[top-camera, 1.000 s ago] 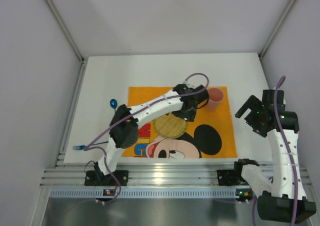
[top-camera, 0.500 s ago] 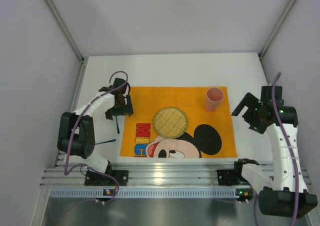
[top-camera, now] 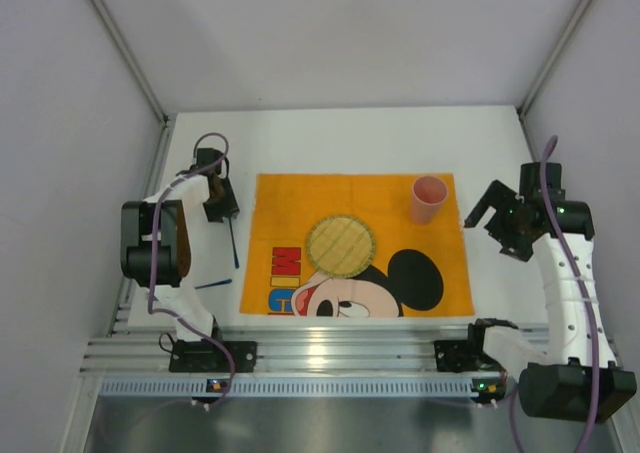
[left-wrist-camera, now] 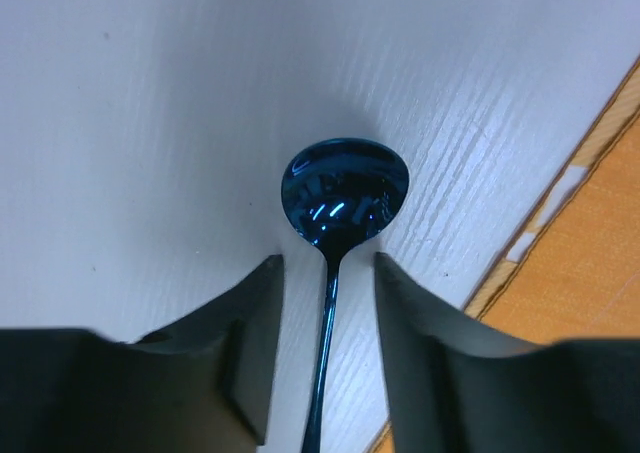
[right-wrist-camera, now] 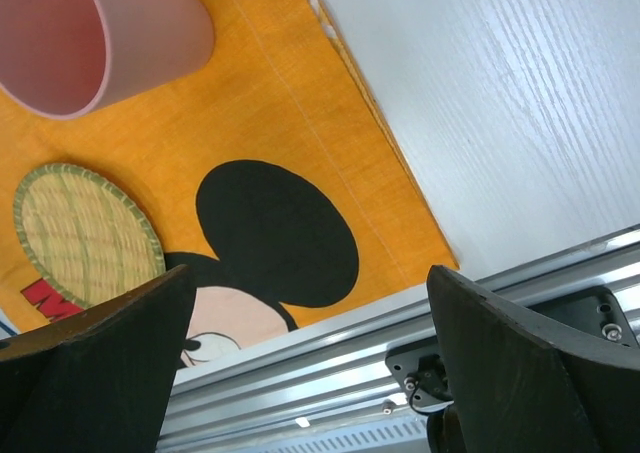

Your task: Set the dinner table for one person

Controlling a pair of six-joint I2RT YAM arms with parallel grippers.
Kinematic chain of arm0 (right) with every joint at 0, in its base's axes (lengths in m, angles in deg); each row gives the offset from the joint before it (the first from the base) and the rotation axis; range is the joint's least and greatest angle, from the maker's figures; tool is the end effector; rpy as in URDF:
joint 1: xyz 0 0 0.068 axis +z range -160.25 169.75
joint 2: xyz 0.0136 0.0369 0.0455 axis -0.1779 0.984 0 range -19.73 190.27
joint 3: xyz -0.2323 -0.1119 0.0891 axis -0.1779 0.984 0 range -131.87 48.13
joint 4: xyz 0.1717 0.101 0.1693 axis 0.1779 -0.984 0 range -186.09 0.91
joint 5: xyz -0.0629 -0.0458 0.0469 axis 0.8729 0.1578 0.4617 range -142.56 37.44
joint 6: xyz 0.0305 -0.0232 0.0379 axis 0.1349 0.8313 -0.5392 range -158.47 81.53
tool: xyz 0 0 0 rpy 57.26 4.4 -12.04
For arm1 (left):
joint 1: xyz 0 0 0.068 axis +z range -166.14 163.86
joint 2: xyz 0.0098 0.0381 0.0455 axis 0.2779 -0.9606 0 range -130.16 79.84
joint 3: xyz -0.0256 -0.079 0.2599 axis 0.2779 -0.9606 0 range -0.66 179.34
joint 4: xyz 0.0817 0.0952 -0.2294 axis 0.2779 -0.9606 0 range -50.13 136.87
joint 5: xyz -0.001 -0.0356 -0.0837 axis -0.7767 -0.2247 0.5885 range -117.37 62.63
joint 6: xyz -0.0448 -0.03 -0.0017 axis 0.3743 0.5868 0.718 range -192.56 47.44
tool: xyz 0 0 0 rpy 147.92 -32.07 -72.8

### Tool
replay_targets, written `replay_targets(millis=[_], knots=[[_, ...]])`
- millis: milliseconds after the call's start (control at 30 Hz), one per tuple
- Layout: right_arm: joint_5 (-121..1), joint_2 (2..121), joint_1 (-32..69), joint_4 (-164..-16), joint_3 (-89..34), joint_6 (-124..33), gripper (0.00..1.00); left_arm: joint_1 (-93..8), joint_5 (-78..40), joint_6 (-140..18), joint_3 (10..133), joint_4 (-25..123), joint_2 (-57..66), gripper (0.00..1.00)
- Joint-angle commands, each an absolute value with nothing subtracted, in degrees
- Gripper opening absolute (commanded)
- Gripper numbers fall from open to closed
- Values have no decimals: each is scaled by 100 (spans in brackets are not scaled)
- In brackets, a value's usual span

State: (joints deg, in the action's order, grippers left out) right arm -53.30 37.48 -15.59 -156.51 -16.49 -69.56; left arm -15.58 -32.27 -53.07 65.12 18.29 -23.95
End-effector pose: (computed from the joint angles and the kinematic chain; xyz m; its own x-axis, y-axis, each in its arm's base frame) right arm 0.1662 -0.0150 0.3317 -0.6937 0.5834 -0.4224 0.5195 0.8115 0.2677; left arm 0.3564 0.0064 0.1658 -0.8505 -0.3407 -0.4007 -0.3473 0.9359 -0.0586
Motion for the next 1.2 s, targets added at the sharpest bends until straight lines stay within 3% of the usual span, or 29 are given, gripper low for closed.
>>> replay_targets(millis=[0, 100, 133, 200, 533, 733, 933, 1167], knots=[[-5090, 3854, -1482, -15580, -1867, -6941, 100, -1508, -2842, -5340, 6359, 2216, -2659, 42], [-5037, 3925, -1491, -15571, -1875, -6958, 100, -1508, -2956, -5261, 6263, 2226, -2887, 21], [-4993, 3951, -1491, -15562, -1875, -6958, 100, -1517, -2965, -5252, 6254, 2226, -2931, 9], [-4984, 4012, -1482, -15536, -1884, -6958, 100, -1517, -2974, -5226, 6297, 2208, -3080, 0], [-5063, 4118, -1491, -15606, -2586, -7020, 100, -1622, -3263, -4927, 7641, 1094, -2783, 0], [-5395, 4101, -1491, -15817, -3193, -7161, 100, -2948, -3457, -4181, 8880, 477, -2607, 0], [-5511, 3864, -1491, -15992, -3238, -7099, 100, -4958, -3826, -3442, 9952, 91, -3221, 0], [-5415, 3477, -1491, -16414, -3220, -6819, 100, -5972, -3536, -2782, 10586, 178, -4135, 0]])
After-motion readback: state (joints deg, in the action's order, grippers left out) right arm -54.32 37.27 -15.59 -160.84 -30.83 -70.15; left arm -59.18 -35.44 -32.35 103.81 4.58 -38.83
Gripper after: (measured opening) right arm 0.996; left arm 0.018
